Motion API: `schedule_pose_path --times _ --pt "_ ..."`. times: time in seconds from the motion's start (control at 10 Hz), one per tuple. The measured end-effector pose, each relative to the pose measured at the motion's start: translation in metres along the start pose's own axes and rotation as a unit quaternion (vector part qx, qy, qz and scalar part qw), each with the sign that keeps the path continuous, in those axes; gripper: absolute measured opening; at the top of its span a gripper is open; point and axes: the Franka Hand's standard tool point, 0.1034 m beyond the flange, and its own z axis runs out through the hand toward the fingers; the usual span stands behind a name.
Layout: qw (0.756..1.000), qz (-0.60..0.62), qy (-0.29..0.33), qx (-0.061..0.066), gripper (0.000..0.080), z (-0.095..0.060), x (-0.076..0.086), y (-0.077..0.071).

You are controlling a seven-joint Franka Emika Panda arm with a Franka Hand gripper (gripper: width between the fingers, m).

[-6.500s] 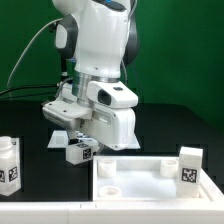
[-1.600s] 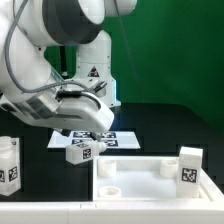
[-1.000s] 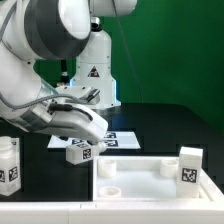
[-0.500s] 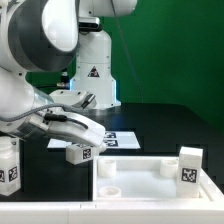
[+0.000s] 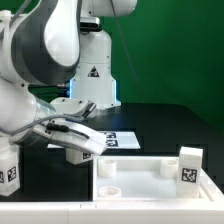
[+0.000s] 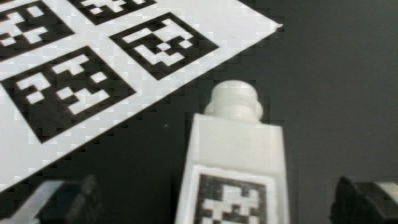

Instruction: Assemble square table

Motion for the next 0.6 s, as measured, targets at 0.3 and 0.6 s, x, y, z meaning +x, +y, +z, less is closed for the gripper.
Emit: schedule_pose_path --times 0.3,0.6 --pt "1.000 0.002 -0.002 0.000 0.0537 0.0025 0.0012 0.0016" --pt "1.000 0.002 -0.002 0.000 0.0276 0.0028 0.0012 0.0017"
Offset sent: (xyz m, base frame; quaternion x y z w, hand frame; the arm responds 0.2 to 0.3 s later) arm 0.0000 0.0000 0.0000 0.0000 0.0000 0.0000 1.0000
